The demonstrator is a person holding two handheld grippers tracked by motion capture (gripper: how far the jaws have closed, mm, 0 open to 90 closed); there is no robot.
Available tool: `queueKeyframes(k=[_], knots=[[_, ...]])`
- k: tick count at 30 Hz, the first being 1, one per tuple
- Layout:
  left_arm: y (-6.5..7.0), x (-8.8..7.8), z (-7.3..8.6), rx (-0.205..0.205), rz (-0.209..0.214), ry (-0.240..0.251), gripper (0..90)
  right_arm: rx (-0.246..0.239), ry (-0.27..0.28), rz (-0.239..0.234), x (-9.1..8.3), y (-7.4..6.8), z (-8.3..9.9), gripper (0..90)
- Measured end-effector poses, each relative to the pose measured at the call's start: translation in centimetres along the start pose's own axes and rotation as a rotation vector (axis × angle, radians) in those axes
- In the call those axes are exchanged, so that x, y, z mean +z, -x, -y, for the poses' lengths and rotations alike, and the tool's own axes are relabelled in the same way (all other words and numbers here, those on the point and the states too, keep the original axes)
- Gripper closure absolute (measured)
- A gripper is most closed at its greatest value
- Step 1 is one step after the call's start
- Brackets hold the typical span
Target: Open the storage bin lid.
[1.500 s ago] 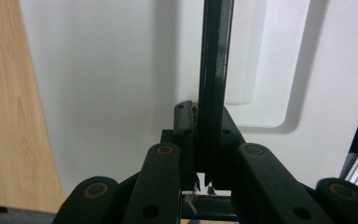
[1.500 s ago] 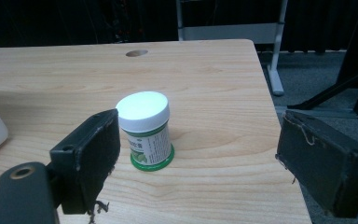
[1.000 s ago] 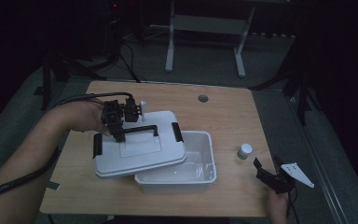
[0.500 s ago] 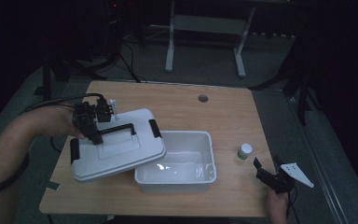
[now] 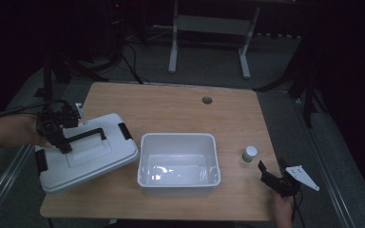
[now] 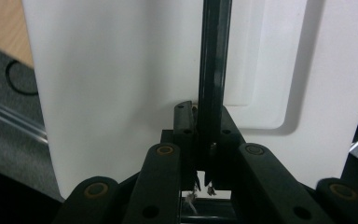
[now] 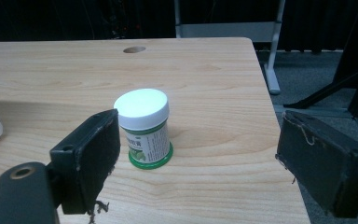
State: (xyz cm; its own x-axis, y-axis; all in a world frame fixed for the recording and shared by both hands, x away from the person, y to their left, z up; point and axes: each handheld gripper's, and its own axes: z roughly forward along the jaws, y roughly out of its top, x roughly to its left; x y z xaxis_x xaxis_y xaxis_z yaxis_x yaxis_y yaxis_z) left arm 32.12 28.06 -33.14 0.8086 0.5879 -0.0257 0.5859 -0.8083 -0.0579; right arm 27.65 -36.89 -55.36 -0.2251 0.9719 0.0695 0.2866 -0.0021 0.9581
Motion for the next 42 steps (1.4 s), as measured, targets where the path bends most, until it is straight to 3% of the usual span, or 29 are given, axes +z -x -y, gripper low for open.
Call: queueKeyframes(k=[7, 13, 14, 19, 31, 35, 42], knots=[[-1.6, 3.0, 0.9, -0.054, 0.013, -0.016, 83.6, 0.0, -0.002, 0.001, 0.0, 0.0, 0.0, 12.9], [-2.3, 5.7, 0.5, -0.064, 0.044, -0.025, 83.6, 0.0, -0.003, 0.001, 0.0, 0.0, 0.0, 12.9], [-2.5, 6.8, 0.2, -0.058, 0.06, -0.029, 83.6, 0.0, -0.003, 0.0, 0.0, 0.0, 0.0, 12.9], [-2.8, 9.4, -0.6, -0.062, 0.089, -0.019, 83.6, 0.0, -0.002, -0.001, 0.0, 0.0, 0.0, 12.9], [-2.9, 12.5, -1.8, -0.059, 0.104, -0.031, 83.6, 0.001, -0.002, -0.002, 0.0, 0.0, 0.0, 12.9], [-3.0, 13.8, -2.0, -0.054, 0.116, -0.051, 83.6, 0.0, -0.003, -0.002, 0.0, 0.0, 0.0, 12.9], [-3.0, 15.2, -2.0, -0.053, 0.136, -0.041, 83.4, -0.002, -0.004, -0.003, 0.0, -0.1, 0.0, 12.9]])
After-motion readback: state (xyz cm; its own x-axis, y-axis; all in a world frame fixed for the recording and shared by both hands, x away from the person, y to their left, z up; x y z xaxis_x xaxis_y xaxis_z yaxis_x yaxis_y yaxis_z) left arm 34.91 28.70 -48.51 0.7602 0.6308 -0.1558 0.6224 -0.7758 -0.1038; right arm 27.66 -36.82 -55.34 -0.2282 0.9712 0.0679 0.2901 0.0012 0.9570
